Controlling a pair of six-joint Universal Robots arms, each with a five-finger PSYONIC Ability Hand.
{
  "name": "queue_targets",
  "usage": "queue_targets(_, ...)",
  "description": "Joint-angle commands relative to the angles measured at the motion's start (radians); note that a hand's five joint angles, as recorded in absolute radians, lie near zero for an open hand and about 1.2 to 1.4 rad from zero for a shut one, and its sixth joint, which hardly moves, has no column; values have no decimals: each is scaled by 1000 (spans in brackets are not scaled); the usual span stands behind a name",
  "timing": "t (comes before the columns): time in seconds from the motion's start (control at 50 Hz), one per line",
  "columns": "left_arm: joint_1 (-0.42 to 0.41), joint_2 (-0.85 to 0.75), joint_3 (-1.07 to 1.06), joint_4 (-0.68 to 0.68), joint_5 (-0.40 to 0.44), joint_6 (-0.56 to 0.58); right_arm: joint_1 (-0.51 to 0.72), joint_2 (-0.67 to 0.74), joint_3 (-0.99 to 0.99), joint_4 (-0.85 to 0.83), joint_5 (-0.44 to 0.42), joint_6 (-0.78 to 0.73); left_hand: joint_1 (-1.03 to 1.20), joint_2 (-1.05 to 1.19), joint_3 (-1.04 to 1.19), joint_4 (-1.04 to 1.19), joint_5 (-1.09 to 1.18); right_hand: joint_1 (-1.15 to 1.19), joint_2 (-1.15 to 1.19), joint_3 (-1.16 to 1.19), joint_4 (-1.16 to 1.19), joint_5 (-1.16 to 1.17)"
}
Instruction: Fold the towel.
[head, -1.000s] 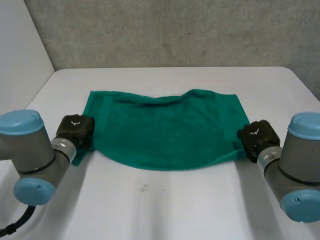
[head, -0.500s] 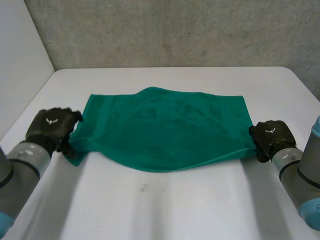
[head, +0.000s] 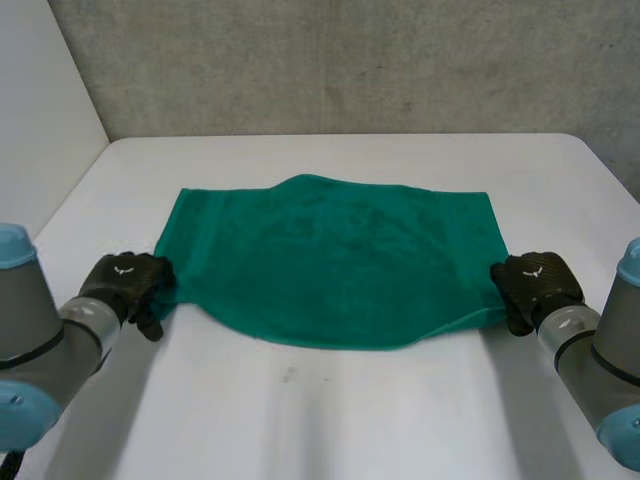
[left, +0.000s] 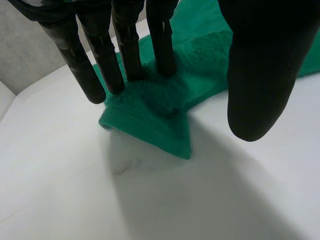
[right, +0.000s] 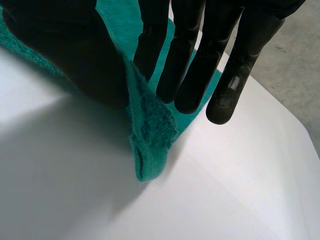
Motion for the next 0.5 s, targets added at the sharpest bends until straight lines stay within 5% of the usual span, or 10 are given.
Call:
queue_targets(0.02, -3, -142, 113, 52, -5, 3, 3, 3, 1, 1, -12, -7, 30, 38, 32, 46, 50, 429, 216, 213, 207, 236)
queue_targets(0.5, -13, -311, 302, 103, -7, 99, 6, 47, -1, 2, -12, -22, 147, 155, 150, 163, 167, 429, 216, 213, 207, 236)
